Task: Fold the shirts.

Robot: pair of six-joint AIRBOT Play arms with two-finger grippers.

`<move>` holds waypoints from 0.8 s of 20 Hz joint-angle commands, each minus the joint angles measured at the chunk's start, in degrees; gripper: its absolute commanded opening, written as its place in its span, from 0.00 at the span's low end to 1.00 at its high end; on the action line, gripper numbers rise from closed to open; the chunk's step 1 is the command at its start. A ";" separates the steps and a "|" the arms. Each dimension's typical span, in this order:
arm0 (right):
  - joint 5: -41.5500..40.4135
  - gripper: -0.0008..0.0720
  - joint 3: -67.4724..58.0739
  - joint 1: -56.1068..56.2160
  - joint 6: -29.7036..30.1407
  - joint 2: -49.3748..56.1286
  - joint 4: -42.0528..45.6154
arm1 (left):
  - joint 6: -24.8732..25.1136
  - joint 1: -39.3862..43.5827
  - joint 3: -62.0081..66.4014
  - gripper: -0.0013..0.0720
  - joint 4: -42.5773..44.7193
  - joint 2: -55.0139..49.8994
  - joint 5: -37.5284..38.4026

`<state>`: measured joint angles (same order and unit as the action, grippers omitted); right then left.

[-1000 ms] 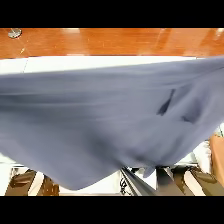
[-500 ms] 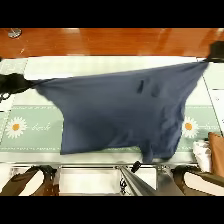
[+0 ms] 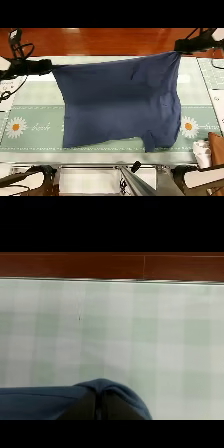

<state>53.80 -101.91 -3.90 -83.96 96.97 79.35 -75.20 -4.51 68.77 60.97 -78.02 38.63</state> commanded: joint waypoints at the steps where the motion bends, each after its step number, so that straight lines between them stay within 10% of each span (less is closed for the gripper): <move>1: -5.33 0.04 0.02 0.15 -1.25 5.75 -1.53 | 0.17 2.80 0.31 0.06 -0.13 -5.38 -10.34; 8: 4.35 0.04 -0.04 0.13 -2.23 8.70 -1.51 | -3.10 1.81 0.46 0.06 -0.11 -11.15 6.78; 16: 34.97 0.04 0.02 -0.28 -0.83 7.67 1.44 | -5.64 -0.70 2.10 0.06 0.96 -12.13 32.13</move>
<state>77.30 -101.91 -4.14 -85.49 103.98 79.35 -79.11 -4.82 70.67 61.32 -89.58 62.54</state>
